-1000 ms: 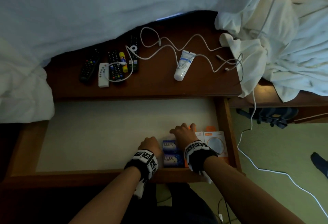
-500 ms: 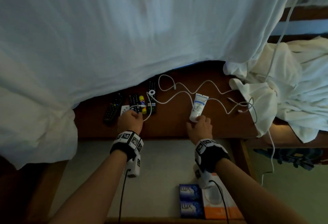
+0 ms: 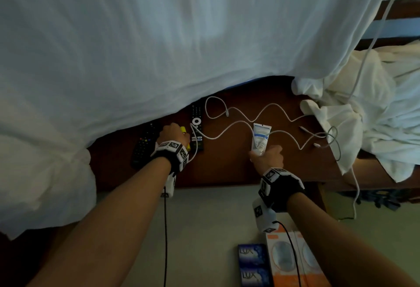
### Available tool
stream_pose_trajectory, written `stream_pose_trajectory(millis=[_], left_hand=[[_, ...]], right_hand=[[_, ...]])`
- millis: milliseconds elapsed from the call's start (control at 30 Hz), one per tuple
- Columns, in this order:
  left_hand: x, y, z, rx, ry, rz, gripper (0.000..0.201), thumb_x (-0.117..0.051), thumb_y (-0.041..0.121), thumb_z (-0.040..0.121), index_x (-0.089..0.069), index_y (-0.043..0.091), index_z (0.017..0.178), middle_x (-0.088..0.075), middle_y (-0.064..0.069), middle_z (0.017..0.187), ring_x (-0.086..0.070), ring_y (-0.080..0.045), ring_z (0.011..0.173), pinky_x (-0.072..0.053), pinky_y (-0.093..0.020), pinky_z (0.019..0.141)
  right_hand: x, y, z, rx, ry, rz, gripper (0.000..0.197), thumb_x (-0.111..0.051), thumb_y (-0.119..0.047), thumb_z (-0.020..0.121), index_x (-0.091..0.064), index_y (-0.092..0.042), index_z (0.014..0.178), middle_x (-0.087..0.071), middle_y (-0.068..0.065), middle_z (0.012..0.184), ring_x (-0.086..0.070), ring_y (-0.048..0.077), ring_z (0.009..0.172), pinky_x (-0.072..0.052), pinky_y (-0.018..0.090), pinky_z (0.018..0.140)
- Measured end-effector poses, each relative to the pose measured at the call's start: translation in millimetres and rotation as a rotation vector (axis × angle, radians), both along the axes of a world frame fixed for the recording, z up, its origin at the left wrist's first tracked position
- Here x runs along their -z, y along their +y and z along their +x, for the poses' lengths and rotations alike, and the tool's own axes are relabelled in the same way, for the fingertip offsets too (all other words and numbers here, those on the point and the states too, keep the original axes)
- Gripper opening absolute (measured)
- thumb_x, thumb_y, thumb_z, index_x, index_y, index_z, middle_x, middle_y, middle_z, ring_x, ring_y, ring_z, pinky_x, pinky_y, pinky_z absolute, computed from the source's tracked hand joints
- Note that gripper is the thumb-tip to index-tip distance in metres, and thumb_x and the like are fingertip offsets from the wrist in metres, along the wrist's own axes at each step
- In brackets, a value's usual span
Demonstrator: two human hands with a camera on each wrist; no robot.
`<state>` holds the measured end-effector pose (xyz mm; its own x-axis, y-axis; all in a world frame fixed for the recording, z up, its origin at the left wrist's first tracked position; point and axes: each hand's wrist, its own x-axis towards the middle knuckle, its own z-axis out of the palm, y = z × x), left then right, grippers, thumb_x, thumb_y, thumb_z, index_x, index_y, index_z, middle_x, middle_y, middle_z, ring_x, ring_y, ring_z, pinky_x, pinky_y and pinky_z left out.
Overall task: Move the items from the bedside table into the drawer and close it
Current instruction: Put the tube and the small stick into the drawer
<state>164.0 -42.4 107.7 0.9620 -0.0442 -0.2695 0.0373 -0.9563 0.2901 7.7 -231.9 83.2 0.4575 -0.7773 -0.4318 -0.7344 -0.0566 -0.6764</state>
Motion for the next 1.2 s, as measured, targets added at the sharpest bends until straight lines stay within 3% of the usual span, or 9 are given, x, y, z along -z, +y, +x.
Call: stream_pose_trajectory(millis=[267,433,600,667,733,833,933,1033,1200], left_hand=[[2.9,-10.7,15.2,-0.013,0.047,-0.015,0.034,-0.07,0.029,0.08,-0.063,0.001,0.097,-0.062,-0.022,0.112,-0.063,-0.041,0.1,-0.053,-0.04,0.073],[-13.3,-9.4,25.0,-0.1,-0.123,-0.175,0.031,-0.062,0.03,0.083,-0.064,0.0,0.081,-0.069,-0.026,0.096,-0.066,-0.043,0.088,-0.049,-0.04,0.063],[-45.5,-12.8,16.5,-0.135,-0.233,-0.221,0.036,-0.055,0.036,0.09,-0.062,0.002,0.1,-0.063,-0.026,0.109,-0.058,-0.045,0.104,-0.048,-0.047,0.077],[-56.5,-11.5,7.1,-0.111,-0.262,-0.254,0.036,-0.055,0.04,0.091,-0.063,0.006,0.101,-0.065,-0.022,0.108,-0.059,-0.043,0.104,-0.05,-0.046,0.08],[-66.7,-10.0,-5.8,-0.075,-0.271,-0.381,0.034,-0.057,0.042,0.09,-0.066,0.01,0.095,-0.07,-0.015,0.096,-0.067,-0.038,0.081,-0.057,-0.038,0.063],[-82.6,-11.5,-40.6,-0.024,-0.216,-0.606,0.027,-0.063,0.035,0.091,-0.069,0.009,0.093,-0.071,-0.005,0.082,-0.062,-0.022,0.045,-0.046,-0.022,0.033],[-80.6,-10.7,-78.7,0.04,-0.12,-0.78,0.027,-0.064,0.032,0.092,-0.07,0.006,0.092,-0.074,-0.003,0.082,-0.067,-0.026,0.051,-0.05,-0.028,0.037],[-62.2,-8.7,-114.6,0.012,0.05,-0.927,0.019,-0.065,0.028,0.091,-0.068,0.009,0.095,-0.075,-0.002,0.084,-0.071,-0.022,0.065,-0.056,-0.033,0.045],[-11.7,-8.5,-164.5,-0.022,0.328,-1.007,0.005,-0.068,0.015,0.088,-0.067,0.01,0.087,-0.074,-0.006,0.078,-0.069,-0.015,0.061,-0.056,-0.027,0.048]], right_hand=[[-4.5,-17.2,-21.7,0.128,-0.204,0.041,0.052,-0.067,-0.054,0.061,-0.048,-0.021,0.096,-0.064,0.007,0.102,-0.068,0.027,0.085,-0.059,0.046,0.077],[-31.0,-31.8,-30.0,0.096,-0.375,-0.209,0.039,-0.075,-0.032,0.075,-0.059,-0.012,0.104,-0.059,0.005,0.105,-0.058,0.019,0.093,-0.05,0.031,0.081],[-54.4,-44.7,-20.9,0.013,-0.458,-0.334,0.034,-0.069,-0.033,0.085,-0.063,-0.01,0.108,-0.061,-0.001,0.096,-0.055,0.015,0.088,-0.035,0.015,0.075],[-62.0,-50.8,-18.9,-0.024,-0.474,-0.381,0.039,-0.065,-0.039,0.087,-0.063,-0.01,0.113,-0.064,0.005,0.103,-0.057,0.02,0.094,-0.032,0.017,0.079],[-70.8,-55.7,-21.2,-0.009,-0.483,-0.373,0.041,-0.061,-0.044,0.09,-0.063,-0.01,0.113,-0.064,0.01,0.107,-0.057,0.024,0.099,-0.034,0.024,0.082],[-82.8,-61.5,-33.3,0.118,-0.457,-0.157,0.049,-0.06,-0.053,0.087,-0.066,-0.007,0.102,-0.065,0.008,0.089,-0.06,0.018,0.079,-0.04,0.025,0.07],[-86.6,-60.3,-57.3,0.112,-0.52,0.422,0.041,-0.066,-0.044,0.085,-0.068,-0.007,0.1,-0.067,0.011,0.079,-0.06,0.011,0.052,-0.048,0.021,0.048],[-74.1,-50.3,-87.9,0.08,-0.63,0.952,0.035,-0.06,-0.025,0.088,-0.06,-0.004,0.116,-0.068,0.016,0.098,-0.071,0.018,0.071,-0.06,0.028,0.063],[-40.0,-32.7,-132.6,-0.237,-0.52,1.043,0.046,-0.059,-0.021,0.085,-0.051,-0.009,0.129,-0.063,0.022,0.115,-0.068,0.032,0.101,-0.057,0.046,0.079]])
